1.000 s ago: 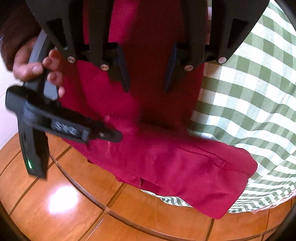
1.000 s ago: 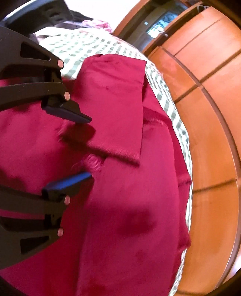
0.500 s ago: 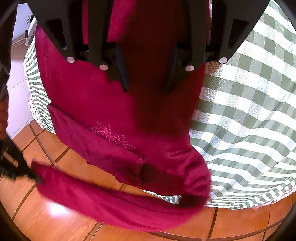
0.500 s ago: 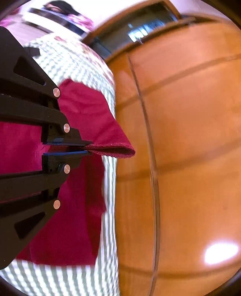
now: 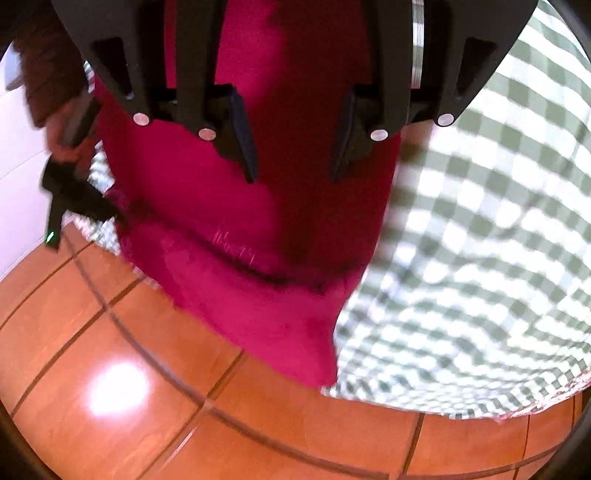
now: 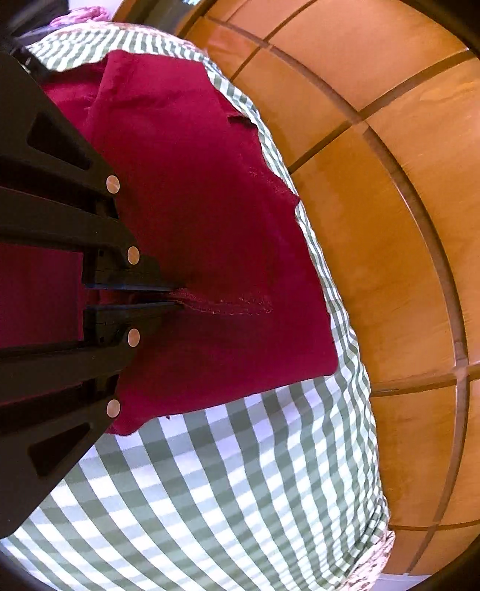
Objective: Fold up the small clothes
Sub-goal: 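Fold the sleeve across the body with the left gripper while the right gripper smooths the fold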
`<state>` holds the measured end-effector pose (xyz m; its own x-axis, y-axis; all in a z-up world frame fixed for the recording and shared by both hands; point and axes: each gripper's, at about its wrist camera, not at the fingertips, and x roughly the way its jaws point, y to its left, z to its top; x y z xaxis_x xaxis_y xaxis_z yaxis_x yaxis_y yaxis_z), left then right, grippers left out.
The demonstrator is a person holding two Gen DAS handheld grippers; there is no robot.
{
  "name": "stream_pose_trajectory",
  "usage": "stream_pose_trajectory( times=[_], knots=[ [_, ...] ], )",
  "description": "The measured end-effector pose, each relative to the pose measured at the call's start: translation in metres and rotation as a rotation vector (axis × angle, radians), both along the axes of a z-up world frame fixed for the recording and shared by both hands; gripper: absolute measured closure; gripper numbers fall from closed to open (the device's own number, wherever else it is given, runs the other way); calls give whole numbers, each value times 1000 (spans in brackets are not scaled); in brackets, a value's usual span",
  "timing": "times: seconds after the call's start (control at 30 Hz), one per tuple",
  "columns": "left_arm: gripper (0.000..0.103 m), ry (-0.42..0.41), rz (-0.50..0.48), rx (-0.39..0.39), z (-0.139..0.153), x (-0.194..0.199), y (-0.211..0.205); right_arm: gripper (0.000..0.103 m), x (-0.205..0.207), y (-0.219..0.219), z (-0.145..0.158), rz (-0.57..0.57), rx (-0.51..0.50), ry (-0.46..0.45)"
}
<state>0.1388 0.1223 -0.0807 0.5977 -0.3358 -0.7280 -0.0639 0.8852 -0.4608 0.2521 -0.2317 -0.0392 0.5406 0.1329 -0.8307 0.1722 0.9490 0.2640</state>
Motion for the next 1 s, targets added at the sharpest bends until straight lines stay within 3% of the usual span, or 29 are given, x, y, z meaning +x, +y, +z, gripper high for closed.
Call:
stream_pose_trajectory(
  times=[0.23,0.33,0.4,0.43,0.47,0.5,0.53,0.57,0.6,0.63,0.73,0.8,0.9,1.0],
  knots=[
    [57,-103,-21,68,31,50,-13,99,0,-3,13,15,27,-30],
    [56,-45,3,134,17,77,-16,99,-3,-6,14,25,42,-23],
    [62,43,16,162,-7,92,-13,99,-3,-7,7,28,30,-5],
    [72,75,32,174,-18,94,-10,99,-2,-9,1,26,29,9],
    [71,62,31,176,-19,91,-10,99,-2,-9,-1,24,22,14],
    [71,51,24,198,-17,87,-12,96,-2,-9,-1,27,13,13],
    [71,51,18,215,-14,82,-14,83,-2,-8,1,36,-2,12],
    [68,49,16,211,-11,77,-14,72,-3,-6,7,37,-38,13],
    [64,39,10,190,-6,72,-13,50,-4,-5,11,34,-51,2],
    [60,25,9,168,-1,67,-10,45,-6,-4,19,31,-64,-28],
    [49,-15,53,132,14,63,5,44,-12,14,42,88,-105,-118],
    [48,-29,107,60,22,68,26,36,-10,29,48,134,-120,-140],
    [40,-3,188,-16,20,89,57,36,-5,56,42,206,-185,-151],
    [37,37,194,-74,10,116,74,36,6,70,24,227,-229,-120]
  ],
)
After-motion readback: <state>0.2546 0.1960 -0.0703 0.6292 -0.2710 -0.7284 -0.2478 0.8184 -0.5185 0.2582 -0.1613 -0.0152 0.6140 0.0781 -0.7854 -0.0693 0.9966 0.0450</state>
